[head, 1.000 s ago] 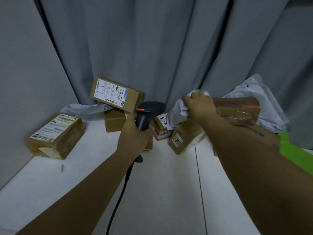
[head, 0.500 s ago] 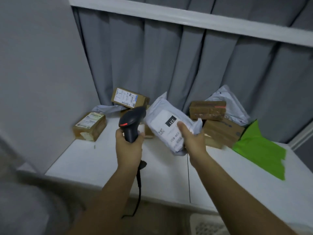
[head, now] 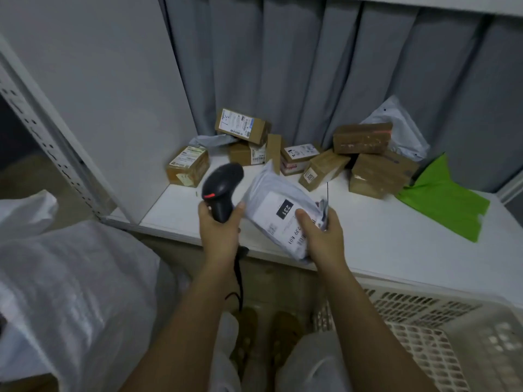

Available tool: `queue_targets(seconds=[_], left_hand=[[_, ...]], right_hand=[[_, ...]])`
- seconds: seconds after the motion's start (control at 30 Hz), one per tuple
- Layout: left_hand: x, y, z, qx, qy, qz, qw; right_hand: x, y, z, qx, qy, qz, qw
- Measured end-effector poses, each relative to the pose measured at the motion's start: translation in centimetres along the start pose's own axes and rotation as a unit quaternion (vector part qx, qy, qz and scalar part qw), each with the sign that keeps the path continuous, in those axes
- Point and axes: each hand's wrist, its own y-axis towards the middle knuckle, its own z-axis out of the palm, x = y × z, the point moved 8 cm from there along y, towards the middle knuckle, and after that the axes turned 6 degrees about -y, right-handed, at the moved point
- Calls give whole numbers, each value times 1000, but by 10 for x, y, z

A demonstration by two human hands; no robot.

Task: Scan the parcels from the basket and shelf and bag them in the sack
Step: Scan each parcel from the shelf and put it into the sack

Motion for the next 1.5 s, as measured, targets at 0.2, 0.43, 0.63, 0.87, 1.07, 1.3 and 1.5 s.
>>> queue_targets(seconds=[0.2, 0.43, 0.63, 0.87, 1.07, 1.3, 1.5], left_hand=[[-3, 12, 4, 148, 105, 63, 981], [11, 8, 20, 254, 169, 33, 952], [17, 12, 15, 203, 192, 25, 960], [12, 15, 2, 110, 77, -18, 991], [18, 15, -6, 76, -7, -82, 994], [1, 17, -17, 46, 52, 9, 998], [7, 10, -6, 127, 197, 65, 970]], right_hand=[[10, -2, 5, 128, -94, -41, 986], [14, 0, 11, 154, -139, -31, 978], [12, 3, 12, 132, -176, -49, 974], [6, 10, 10, 56, 19, 26, 998], [-8, 8, 39, 212, 104, 82, 968], [-28, 31, 21, 75, 76, 94, 990], [-54, 46, 9, 26, 31, 122, 992]])
